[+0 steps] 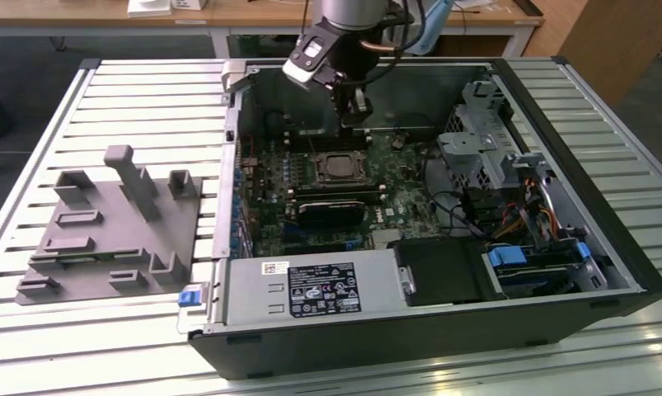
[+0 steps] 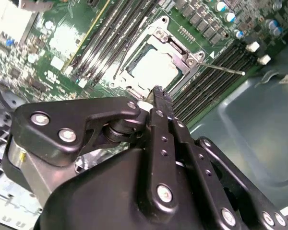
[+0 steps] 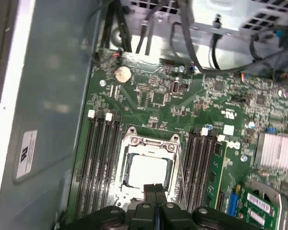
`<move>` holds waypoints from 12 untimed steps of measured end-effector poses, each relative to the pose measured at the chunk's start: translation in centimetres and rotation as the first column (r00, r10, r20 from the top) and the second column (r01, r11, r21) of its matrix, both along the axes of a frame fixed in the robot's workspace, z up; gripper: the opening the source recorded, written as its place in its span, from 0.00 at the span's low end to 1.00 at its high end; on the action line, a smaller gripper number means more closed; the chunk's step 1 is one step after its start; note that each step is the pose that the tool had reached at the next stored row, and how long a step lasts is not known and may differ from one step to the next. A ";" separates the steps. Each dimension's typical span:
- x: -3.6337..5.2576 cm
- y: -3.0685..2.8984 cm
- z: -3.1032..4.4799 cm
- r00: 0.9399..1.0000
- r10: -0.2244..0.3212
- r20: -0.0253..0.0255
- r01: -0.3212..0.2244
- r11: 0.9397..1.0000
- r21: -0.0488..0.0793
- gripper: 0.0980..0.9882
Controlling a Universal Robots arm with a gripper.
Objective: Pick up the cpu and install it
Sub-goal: 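Install the first cpu locking lever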
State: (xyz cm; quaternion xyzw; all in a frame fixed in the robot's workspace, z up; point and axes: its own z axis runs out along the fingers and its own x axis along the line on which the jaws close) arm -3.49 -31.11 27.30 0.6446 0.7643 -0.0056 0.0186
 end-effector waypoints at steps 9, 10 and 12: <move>0.00 0.00 -0.04 0.988 0.151 -0.001 -0.151 0.988 -0.010 0.01; 0.00 0.00 -0.04 0.986 0.166 -0.001 -0.166 0.986 -0.011 0.01; 0.00 0.00 -0.05 0.980 0.201 -0.001 -0.201 0.980 -0.012 0.01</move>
